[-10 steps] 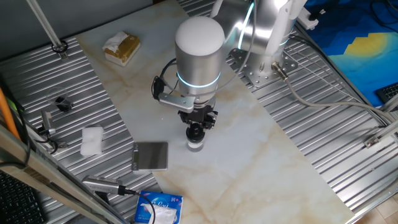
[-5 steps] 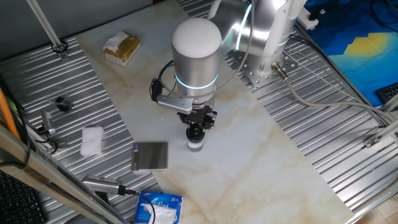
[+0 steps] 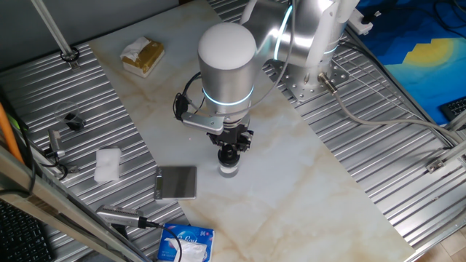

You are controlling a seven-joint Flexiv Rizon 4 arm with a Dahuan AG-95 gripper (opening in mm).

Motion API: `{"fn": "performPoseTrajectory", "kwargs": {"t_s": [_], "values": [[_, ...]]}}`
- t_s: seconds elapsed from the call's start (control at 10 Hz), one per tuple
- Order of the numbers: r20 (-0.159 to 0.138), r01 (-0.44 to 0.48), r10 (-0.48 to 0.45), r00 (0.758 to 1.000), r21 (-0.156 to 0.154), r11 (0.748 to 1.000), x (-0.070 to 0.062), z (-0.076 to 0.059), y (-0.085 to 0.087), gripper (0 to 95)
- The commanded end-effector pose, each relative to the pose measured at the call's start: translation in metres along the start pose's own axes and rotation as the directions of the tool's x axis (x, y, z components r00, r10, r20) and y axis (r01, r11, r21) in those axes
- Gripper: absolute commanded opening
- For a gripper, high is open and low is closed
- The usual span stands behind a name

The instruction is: Screw the lid onto the jar

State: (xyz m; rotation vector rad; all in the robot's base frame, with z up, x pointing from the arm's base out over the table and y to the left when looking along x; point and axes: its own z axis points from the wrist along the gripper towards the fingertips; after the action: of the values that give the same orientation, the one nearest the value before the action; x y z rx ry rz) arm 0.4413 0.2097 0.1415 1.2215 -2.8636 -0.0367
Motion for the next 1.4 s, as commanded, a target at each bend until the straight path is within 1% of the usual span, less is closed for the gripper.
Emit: {"fn": "performPoseTrajectory", "kwargs": {"t_s": [0.1,0.2,0.3,0.9,1.4], "values": [[-0.002,0.045,-0.045,0.999,0.004,0.999,-0.0002,-0.0001,-0.0003,38.0],[-0.004,0.083,-0.083,0.997,0.005,0.997,-0.0002,-0.0001,-0.0003,38.0],[-0.005,0.102,-0.102,0.995,0.005,0.995,-0.0002,0.0,-0.0003,38.0],[-0.008,0.149,-0.149,0.989,0.002,0.989,-0.0006,0.0005,-0.0005,38.0],[-0.01,0.223,-0.223,0.975,0.005,0.975,-0.0022,0.0014,-0.0005,38.0]]}}
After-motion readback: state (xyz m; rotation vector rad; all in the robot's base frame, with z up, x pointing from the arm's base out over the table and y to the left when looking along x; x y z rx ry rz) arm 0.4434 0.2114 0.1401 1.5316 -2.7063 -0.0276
